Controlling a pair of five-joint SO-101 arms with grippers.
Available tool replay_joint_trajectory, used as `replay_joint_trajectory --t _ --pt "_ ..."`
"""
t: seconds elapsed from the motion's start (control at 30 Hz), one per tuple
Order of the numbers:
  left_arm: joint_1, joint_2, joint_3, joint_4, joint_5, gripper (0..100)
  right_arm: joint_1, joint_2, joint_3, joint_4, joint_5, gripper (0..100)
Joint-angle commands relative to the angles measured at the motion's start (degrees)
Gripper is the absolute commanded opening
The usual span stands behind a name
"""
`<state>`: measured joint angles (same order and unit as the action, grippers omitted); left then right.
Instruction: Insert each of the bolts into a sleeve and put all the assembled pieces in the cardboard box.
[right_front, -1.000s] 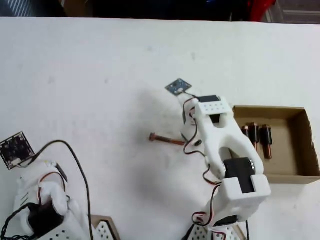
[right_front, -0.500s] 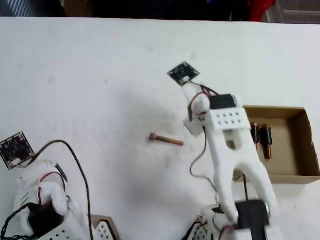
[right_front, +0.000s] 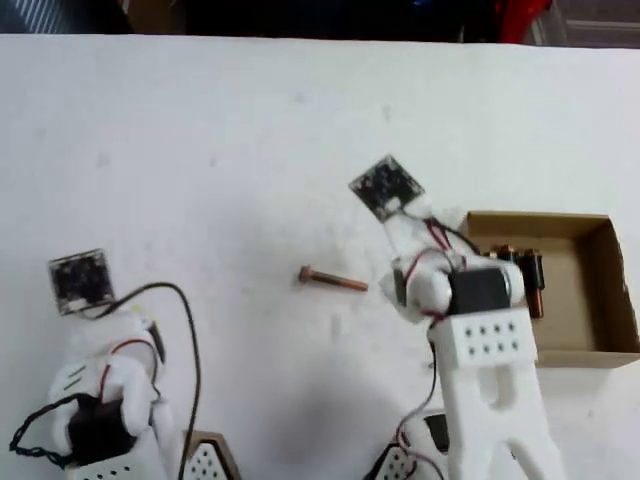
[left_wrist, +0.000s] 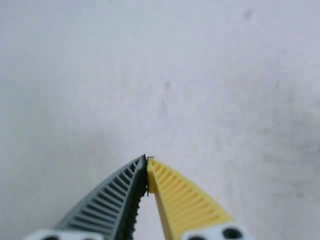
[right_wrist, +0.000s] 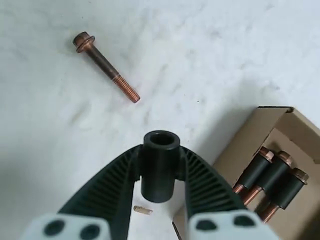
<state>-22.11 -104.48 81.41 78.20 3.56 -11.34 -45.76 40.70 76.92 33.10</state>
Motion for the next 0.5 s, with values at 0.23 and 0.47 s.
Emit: replay_joint_trajectory --t 0.23,0.47 --pt "6.99 -0.04 -0.35 -9.23 -6.24 3 0.48 -20.62 19.78 -10.42 0.0 1.7" --pt "10.07 0.04 -2.46 -8.7 -2.37 3 0.48 -27.21 28.13 -15.96 -8.79 1.7"
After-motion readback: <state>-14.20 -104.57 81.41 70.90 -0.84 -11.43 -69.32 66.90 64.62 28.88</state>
